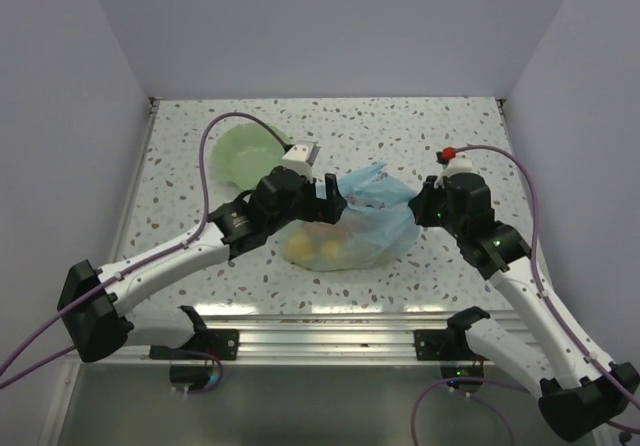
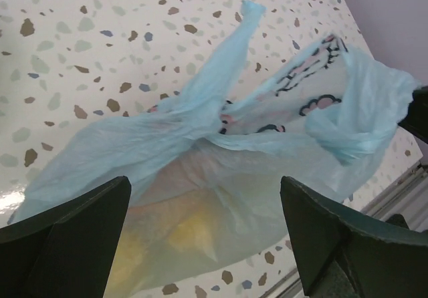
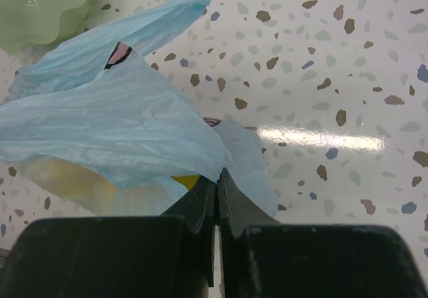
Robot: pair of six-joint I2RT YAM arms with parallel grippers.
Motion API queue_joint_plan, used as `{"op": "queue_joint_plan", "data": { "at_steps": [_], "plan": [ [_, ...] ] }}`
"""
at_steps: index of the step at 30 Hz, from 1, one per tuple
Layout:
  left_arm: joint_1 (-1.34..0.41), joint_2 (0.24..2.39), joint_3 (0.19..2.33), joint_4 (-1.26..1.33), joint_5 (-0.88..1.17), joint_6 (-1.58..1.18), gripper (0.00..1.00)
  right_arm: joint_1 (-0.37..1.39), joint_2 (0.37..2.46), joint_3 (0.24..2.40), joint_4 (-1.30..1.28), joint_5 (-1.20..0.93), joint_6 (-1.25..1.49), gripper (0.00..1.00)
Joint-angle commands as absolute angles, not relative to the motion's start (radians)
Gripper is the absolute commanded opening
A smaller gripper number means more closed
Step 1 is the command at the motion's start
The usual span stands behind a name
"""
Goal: Untie the knot of the plastic bag and take out the fruit
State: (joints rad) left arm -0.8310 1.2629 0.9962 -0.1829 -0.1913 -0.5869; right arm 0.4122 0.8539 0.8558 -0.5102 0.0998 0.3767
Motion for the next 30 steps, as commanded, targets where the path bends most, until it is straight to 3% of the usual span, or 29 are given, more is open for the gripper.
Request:
{"op": "queue_joint_plan", "data": {
  "at_steps": [1, 9, 30],
  "plan": [
    [-0.896, 1.305, 1.074, -0.239, -0.359, -0.586, 1.0, 0.414, 0.828, 0.922, -0.532, 0.067, 0.327, 0.0],
    [-1.002, 1.455, 1.17, -0.219, -0.653, -0.627, 1.0, 0.414, 0.805, 0.925, -0.549, 0.072, 0.316, 0.0],
    [-0.951, 1.652, 1.203, -0.173, -0.782, -0.713, 0.96, 0.414, 0.733, 0.917, -0.583, 0.063, 0.302, 0.0]
  ]
}}
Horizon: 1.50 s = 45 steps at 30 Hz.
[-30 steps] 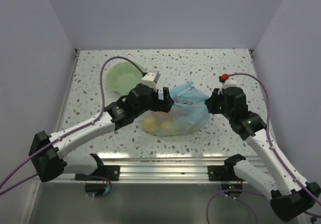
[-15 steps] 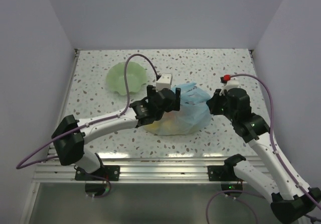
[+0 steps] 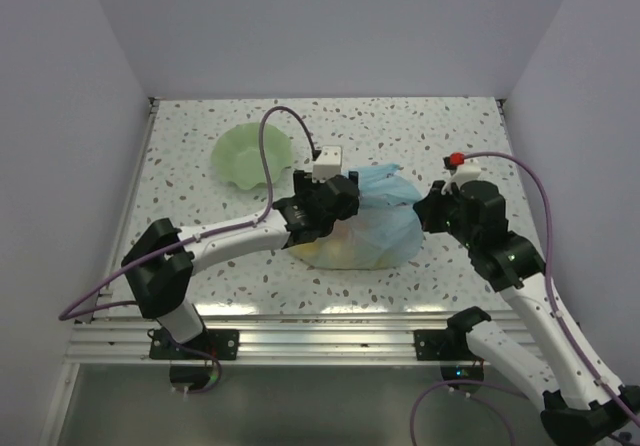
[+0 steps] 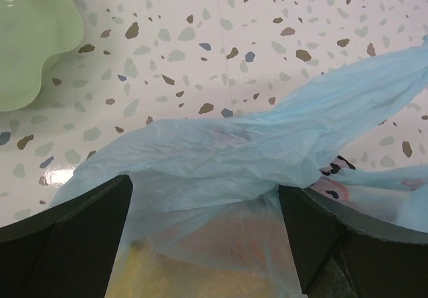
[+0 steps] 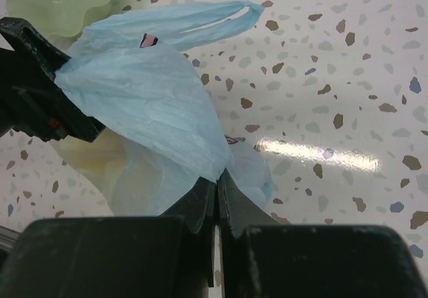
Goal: Untie the knot of the plastic bag and take out the fruit
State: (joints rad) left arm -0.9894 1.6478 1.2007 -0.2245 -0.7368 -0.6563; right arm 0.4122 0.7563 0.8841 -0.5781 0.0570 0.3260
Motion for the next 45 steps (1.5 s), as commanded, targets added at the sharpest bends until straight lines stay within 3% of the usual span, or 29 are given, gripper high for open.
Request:
{"op": "queue_joint_plan", "data": {
  "at_steps": [1, 6, 12, 18, 25, 30, 34, 45],
  "plan": [
    [-0.937, 1.651, 1.186, -0.167, -0.775, -0.716, 0.95, 0.414, 0.729, 0.916, -0.587, 0.069, 0.301, 0.0],
    [-0.818, 1.635, 1.105, -0.155, -0.684, -0.773, 0.88, 0.414, 0.689, 0.899, -0.626, 0.191, 0.34, 0.0],
    [-0.747, 1.519, 0.933, -0.129, -0.649, -0.802, 0.68, 0.414, 0.653, 0.87, -0.701, 0.383, 0.429, 0.0],
    [-0.663, 1.376, 0.848, -0.082, -0.533, -0.754, 0.4, 0.413, 0.682, 0.868, -0.654, 0.397, 0.465, 0.0],
    [-0.566, 1.413, 1.106, -0.071, -0.338, -0.565, 0.0, 0.411, 0.845, 1.015, -0.563, 0.511, 0.394, 0.0],
    [-0.542, 1.457, 1.221, -0.019, -0.203, -0.508, 0.0, 0.405, 0.913, 1.098, -0.496, 0.528, 0.373, 0.0],
    [-0.538, 1.437, 1.183, 0.064, -0.158, -0.479, 0.0, 0.405, 0.911, 1.085, -0.473, 0.482, 0.354, 0.0],
    [-0.54, 1.309, 0.666, 0.252, -0.04, -0.618, 0.02, 0.405, 0.69, 0.789, -0.621, 0.154, 0.399, 0.0]
  ]
}}
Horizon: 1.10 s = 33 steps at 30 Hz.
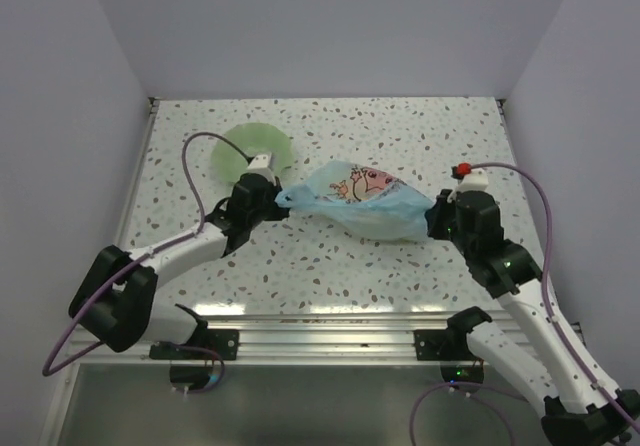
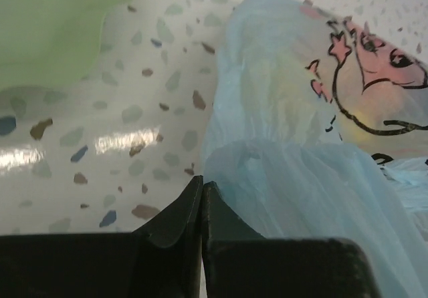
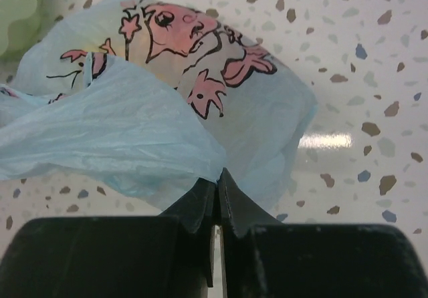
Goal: Untie the knot of the plastic bag and take out the fruit
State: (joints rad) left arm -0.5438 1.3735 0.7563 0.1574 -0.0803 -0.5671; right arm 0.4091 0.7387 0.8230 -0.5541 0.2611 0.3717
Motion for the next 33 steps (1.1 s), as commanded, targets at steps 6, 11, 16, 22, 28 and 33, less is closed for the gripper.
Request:
{"op": "queue_joint_plan", "data": {
  "at_steps": [6, 11, 16, 22, 28, 33],
  "plan": [
    [-0.541, 1.12, 0.572, 0.163, -0.054, -0.626, 0.63, 0.403, 0.623, 0.808, -0.765, 0.008, 0.411, 0.63],
    [-0.543, 0.924, 0.63, -0.074, -0.121, -0.575, 1.0, 0.406, 0.713, 1.084, -0.917, 0.003, 0.279, 0.91],
    [-0.543, 0.806, 0.706, -0.274, -0.202, -0.54, 1.0, 0.407, 0.921, 1.4, -1.022, -0.067, 0.117, 0.99],
    [-0.543, 0.851, 0.83, -0.409, -0.209, -0.531, 1.0, 0.411, 1.106, 1.531, -1.009, -0.201, 0.081, 0.99],
    [-0.566, 0.92, 0.891, -0.431, -0.133, -0.551, 1.0, 0.584, 1.325, 1.561, -0.966, -0.062, 0.011, 0.99],
    [-0.629, 0.939, 0.888, -0.422, -0.169, -0.558, 1.0, 0.618, 1.44, 1.525, -0.884, 0.035, 0.006, 0.98]
  ]
}}
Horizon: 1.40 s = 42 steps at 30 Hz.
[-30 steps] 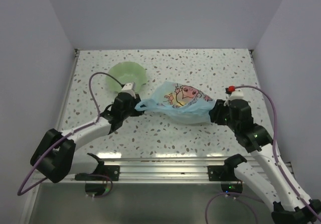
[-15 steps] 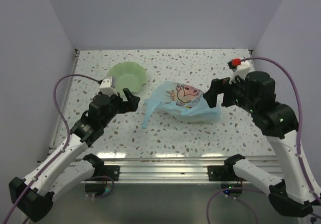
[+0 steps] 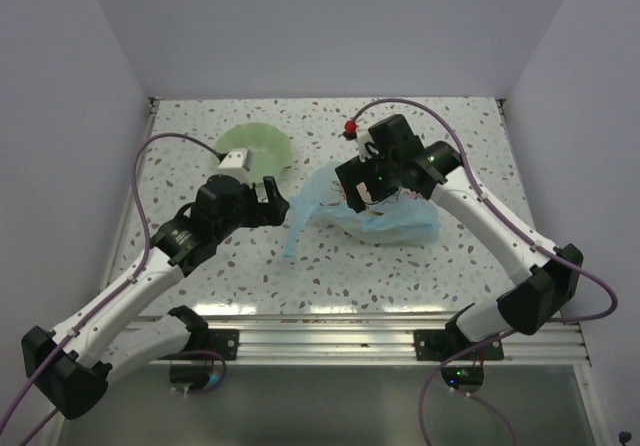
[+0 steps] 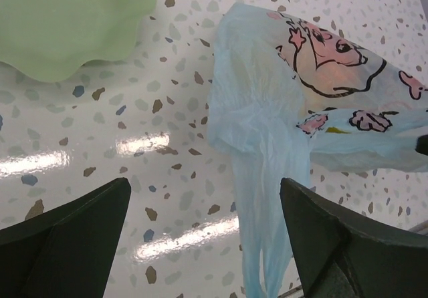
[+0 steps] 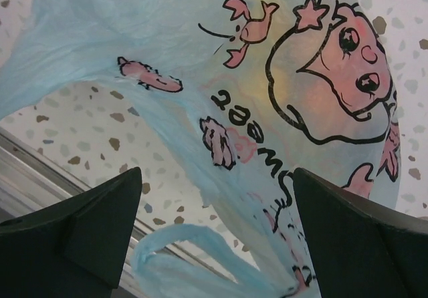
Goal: Untie the knot of the plastic bag and take out the fruit
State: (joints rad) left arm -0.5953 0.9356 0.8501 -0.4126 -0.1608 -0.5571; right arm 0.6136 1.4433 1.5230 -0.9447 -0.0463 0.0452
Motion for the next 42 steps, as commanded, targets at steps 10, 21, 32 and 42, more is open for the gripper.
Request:
{"op": "queue_joint_plan", "data": {
  "at_steps": [10, 21, 32, 42],
  "plan": [
    [-0.747, 1.003, 0.899, -0.41, -0.236, -0.595, 1.0, 0.629, 1.552, 1.411, -0.83, 0.077, -0.035, 0.94],
    [-0.784, 1.069, 0.965, -0.382, -0.226, -0.617, 1.0, 0.629, 1.56, 1.371, -0.779, 0.114, -0.008, 0.33],
    [-0.903, 1.109, 1.107, -0.331, -0.282, -0.689, 1.0, 0.63, 1.393, 1.351, -0.605, 0.078, 0.251, 0.0],
    [-1.008, 1.276, 1.135, -0.16, -0.393, -0.819, 1.0, 0.63, 1.325, 1.344, -0.574, 0.077, 0.288, 0.0]
  ]
}}
